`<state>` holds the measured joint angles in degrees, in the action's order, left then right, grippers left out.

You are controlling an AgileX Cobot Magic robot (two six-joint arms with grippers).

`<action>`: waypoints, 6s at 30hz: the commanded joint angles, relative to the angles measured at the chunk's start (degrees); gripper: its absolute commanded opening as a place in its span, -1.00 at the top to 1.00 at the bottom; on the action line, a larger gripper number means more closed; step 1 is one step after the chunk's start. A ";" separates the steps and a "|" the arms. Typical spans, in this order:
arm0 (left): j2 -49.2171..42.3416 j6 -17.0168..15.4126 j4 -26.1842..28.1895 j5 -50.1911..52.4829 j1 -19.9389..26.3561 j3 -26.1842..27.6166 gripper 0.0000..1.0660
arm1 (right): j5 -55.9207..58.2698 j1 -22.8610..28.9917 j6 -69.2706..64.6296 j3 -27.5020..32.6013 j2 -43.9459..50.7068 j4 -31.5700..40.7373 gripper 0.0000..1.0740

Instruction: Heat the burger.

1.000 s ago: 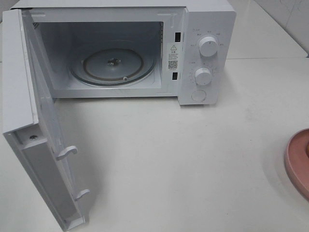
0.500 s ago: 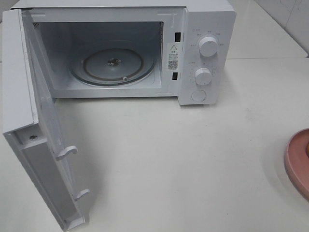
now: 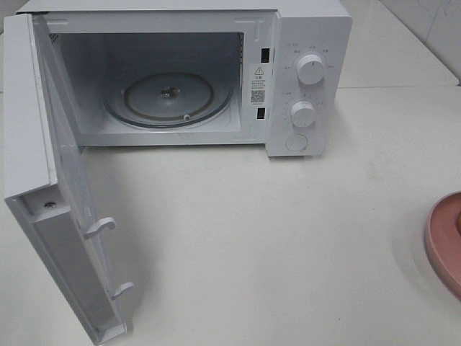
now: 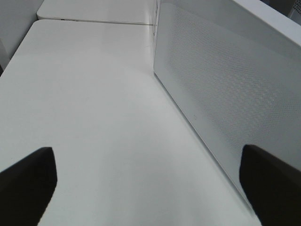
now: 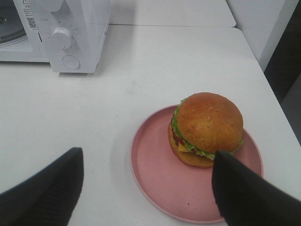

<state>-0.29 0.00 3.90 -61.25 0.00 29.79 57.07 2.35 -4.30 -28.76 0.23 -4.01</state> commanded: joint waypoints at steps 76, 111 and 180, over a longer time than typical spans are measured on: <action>79.76 -12.32 -25.90 116.83 -3.15 -16.67 1.00 | -0.06 -0.34 0.86 0.17 1.55 0.06 -0.40; 98.32 -6.02 4.98 113.27 -34.26 3.44 1.00 | -0.06 -0.34 0.86 0.17 1.55 0.06 -0.40; 98.09 10.71 16.39 62.11 -45.15 21.14 -0.87 | -0.06 -0.34 0.80 0.17 1.55 0.06 -0.39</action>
<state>99.01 10.43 19.94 4.93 -44.75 51.17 57.07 2.35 -4.30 -28.76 0.23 -4.01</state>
